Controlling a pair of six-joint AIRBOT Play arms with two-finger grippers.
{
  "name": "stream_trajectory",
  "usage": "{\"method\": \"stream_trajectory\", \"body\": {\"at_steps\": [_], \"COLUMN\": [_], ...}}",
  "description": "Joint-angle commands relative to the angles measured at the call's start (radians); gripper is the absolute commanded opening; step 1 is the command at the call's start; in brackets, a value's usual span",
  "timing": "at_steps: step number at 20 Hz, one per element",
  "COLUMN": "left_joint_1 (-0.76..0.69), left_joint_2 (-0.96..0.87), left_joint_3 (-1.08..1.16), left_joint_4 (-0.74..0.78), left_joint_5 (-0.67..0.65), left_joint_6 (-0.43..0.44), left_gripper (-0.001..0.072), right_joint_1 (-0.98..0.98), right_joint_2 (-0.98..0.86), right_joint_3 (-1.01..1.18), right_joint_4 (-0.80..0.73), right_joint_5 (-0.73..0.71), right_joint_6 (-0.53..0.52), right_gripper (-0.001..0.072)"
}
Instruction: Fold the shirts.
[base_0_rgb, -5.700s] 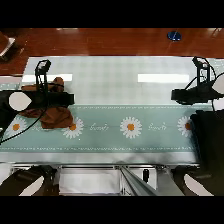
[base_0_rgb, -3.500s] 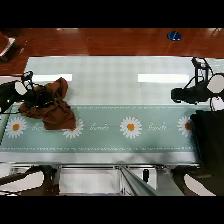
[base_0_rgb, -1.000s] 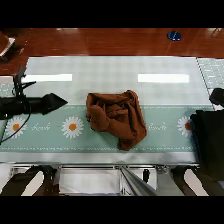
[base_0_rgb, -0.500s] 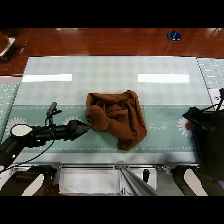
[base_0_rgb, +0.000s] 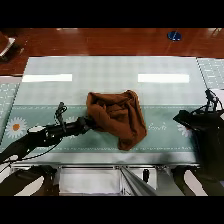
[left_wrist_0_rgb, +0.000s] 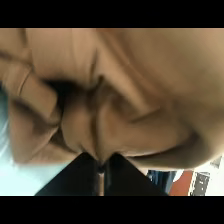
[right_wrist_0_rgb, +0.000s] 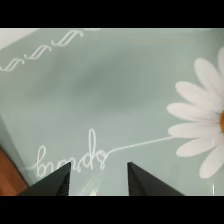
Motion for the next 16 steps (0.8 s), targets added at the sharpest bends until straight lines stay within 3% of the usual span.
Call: {"method": "stream_trajectory", "body": {"at_steps": [1,10,16], "left_joint_1": [0.017,0.02,0.02], "left_joint_2": [-0.023,-0.023,-0.023], "left_joint_3": [0.022,0.048,0.048], "left_joint_4": [-0.1,-0.097,-0.097], "left_joint_5": [-0.038,-0.069,-0.074], "left_joint_6": [0.132,0.132,0.132], "left_gripper": [0.0026,0.0026,0.0026], "right_joint_1": [0.075,0.36,0.484], "right_joint_2": [0.001,-0.062,-0.186], "right_joint_3": [-0.053,-0.109,-0.109], "right_joint_4": [-0.007,0.138,0.262], "right_joint_5": [0.016,0.0,-0.108], "right_joint_6": [0.025,0.076,0.062], "right_gripper": [0.0409,0.0409,0.0409]}}
